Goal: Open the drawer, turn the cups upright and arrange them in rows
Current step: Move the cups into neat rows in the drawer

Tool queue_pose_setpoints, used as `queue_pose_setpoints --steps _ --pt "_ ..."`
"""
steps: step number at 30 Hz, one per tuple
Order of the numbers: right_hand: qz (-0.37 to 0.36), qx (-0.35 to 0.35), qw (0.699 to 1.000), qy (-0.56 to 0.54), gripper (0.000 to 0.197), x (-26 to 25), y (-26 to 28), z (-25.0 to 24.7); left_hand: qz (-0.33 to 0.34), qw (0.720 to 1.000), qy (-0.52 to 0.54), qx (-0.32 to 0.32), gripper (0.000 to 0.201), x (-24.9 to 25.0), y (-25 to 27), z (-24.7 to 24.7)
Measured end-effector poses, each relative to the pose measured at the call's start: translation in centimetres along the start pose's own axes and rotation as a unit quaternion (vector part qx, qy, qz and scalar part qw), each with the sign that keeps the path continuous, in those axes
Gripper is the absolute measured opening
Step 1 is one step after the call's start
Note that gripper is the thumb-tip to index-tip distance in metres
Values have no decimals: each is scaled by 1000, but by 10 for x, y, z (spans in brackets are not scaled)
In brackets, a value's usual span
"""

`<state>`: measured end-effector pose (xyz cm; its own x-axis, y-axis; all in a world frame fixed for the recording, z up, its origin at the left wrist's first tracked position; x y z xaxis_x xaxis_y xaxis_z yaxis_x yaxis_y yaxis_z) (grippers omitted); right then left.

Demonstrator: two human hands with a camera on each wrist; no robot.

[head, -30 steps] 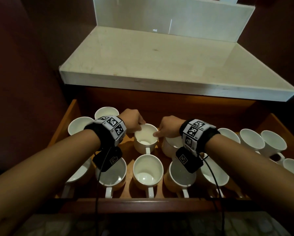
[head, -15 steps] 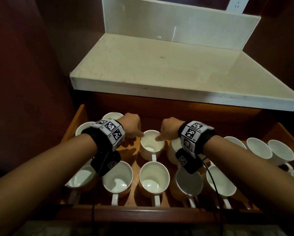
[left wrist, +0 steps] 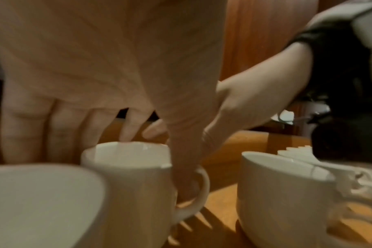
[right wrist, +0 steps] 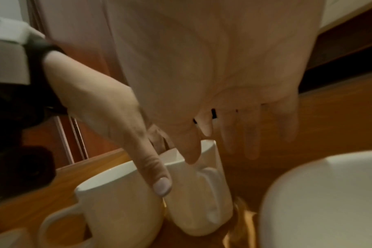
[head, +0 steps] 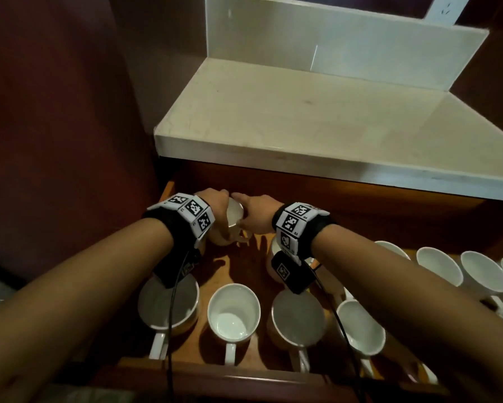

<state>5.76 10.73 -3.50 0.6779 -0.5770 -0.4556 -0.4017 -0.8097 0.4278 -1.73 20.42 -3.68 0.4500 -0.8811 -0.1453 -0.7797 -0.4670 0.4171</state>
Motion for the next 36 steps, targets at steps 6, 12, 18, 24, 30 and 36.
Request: queue_pose_setpoints --steps 6,12,18,24,30,36 --pt "27 45 998 -26 72 2 -1 -7 27 999 22 -17 83 -5 -3 -1" --pt "43 36 998 0 31 14 6 -4 124 992 9 -29 90 0 -4 -4" --pt "54 -17 998 -6 36 33 26 -2 190 977 74 -61 87 3 1 5" --pt "66 -54 996 6 42 35 37 3 205 966 116 -110 91 7 8 8" --pt "77 -59 995 11 41 34 39 8 204 967 105 -113 91 12 15 7" --pt "77 -53 996 9 41 33 41 9 190 972 91 -105 93 11 19 8"
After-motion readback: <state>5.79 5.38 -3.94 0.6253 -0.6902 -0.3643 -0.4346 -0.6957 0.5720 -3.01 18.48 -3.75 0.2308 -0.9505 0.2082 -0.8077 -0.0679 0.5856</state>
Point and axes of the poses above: each hand's wrist, its own y-axis away from the middle knuckle, its own z-axis out of the palm, x = y × z, the point moved 1 cm from there along -y, towards the middle knuckle, and after that the axes turned 14 degrees about -y, right-handed, at the moved point
